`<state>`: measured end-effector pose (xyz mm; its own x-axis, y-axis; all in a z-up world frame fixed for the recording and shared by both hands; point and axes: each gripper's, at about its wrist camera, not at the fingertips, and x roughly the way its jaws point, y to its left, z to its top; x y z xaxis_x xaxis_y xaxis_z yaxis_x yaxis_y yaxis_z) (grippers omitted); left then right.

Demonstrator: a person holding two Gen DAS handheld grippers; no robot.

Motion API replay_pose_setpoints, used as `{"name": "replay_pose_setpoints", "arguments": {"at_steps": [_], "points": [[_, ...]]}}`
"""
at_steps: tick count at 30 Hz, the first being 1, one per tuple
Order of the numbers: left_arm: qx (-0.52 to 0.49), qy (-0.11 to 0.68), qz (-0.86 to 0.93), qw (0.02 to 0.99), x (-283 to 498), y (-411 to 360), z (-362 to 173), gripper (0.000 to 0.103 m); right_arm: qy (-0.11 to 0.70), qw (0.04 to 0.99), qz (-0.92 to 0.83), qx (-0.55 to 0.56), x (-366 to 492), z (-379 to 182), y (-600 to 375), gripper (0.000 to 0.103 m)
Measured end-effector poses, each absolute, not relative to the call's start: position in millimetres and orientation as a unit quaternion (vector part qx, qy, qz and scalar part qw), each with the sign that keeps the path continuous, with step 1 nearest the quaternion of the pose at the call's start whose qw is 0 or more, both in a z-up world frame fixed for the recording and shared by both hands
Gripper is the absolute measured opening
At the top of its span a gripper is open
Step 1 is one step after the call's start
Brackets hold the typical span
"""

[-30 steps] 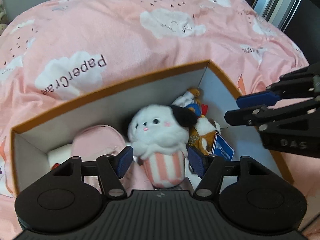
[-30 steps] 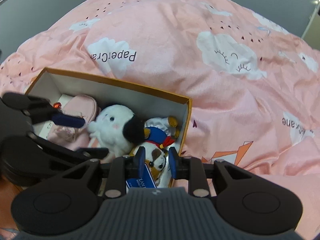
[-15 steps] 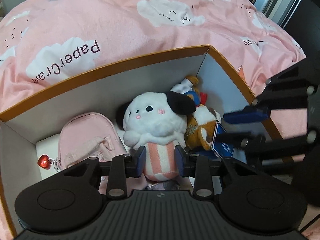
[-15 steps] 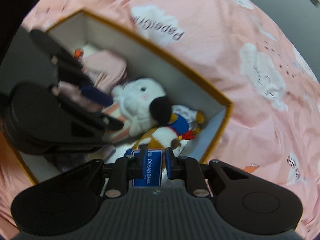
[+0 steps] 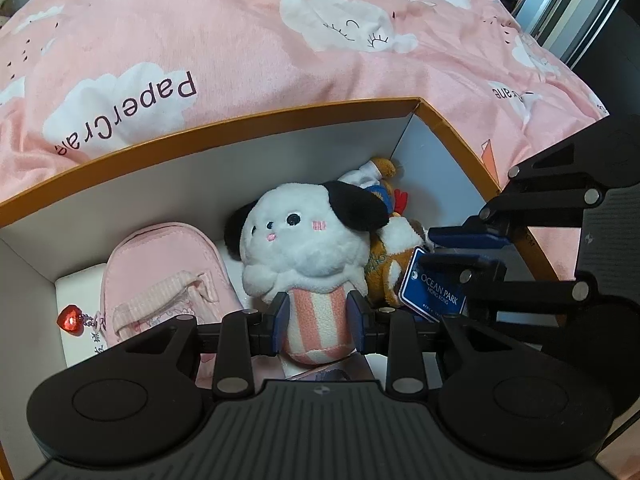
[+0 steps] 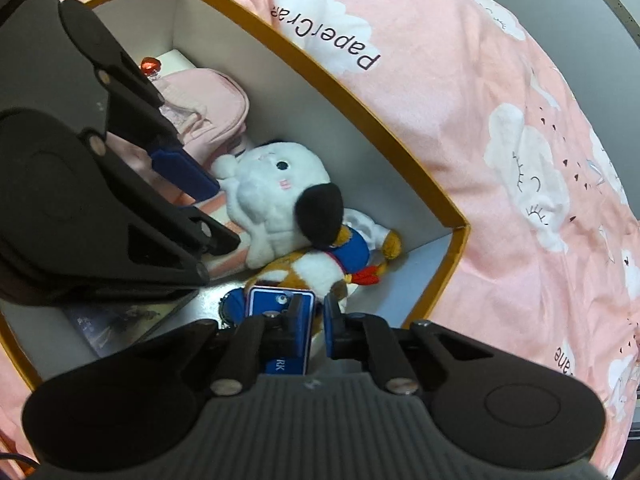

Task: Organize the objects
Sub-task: 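Lower both plushes into the shoebox and open both grippers, then withdraw both grippers from the shoebox toward the orange and yellow toys, then grasp the orange knitted toy with the left gripper while the right gripper grasps the yellow toy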

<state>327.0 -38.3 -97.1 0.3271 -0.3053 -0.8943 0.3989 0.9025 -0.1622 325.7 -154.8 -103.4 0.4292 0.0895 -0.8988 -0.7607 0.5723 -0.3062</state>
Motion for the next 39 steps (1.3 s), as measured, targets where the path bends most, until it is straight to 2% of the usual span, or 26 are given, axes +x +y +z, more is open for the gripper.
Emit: {"name": "replay_pose_setpoints", "arguments": {"at_steps": [9, 12, 18, 21, 28, 32, 36, 39], "points": [[0.052, 0.493, -0.217, 0.841, 297, -31, -61, 0.036, 0.437, 0.81, 0.276, -0.278, 298, -57, -179, 0.012], [0.051, 0.45, -0.231, 0.861, 268, -28, -33, 0.036, 0.425, 0.833, 0.27, -0.23, 274, -36, -192, 0.018], [0.035, 0.397, -0.292, 0.869, 196, -26, 1, 0.036, 0.398, 0.872, 0.257, -0.125, 207, -10, -231, 0.022], [0.033, 0.404, -0.319, 0.857, 167, -34, -5, 0.036, 0.406, 0.879, 0.238, -0.073, 174, -16, -251, 0.027], [0.074, 0.484, -0.386, 0.782, 126, -59, -62, 0.036, 0.485, 0.857, 0.176, 0.023, 118, -74, -287, 0.028], [0.103, 0.498, -0.428, 0.747, 110, -64, -86, 0.036, 0.523, 0.839, 0.144, 0.049, 92, -108, -301, 0.028], [0.126, 0.509, -0.437, 0.731, 100, -68, -99, 0.048, 0.543, 0.826, 0.135, 0.069, 76, -129, -310, 0.027], [0.139, 0.513, -0.43, 0.729, 91, -72, -106, 0.049, 0.543, 0.827, 0.132, 0.071, 73, -133, -310, 0.03]]}}
